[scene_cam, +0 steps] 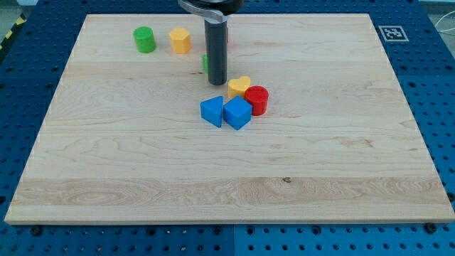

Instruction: Move the green star up and right a bit

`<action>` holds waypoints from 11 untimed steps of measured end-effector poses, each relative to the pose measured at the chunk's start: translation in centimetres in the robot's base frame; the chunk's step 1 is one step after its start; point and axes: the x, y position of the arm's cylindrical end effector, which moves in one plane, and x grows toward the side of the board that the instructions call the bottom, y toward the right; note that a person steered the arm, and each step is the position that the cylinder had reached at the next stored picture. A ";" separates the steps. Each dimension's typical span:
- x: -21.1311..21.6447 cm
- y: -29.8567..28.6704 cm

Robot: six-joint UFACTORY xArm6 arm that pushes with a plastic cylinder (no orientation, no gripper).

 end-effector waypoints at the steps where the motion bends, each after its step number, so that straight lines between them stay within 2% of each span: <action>1: 0.0 -2.4; 3: -1.4 -4.0; 6: -1.7 2.9; 8: -1.8 4.9; 10: -1.5 1.3; 11: -1.6 1.2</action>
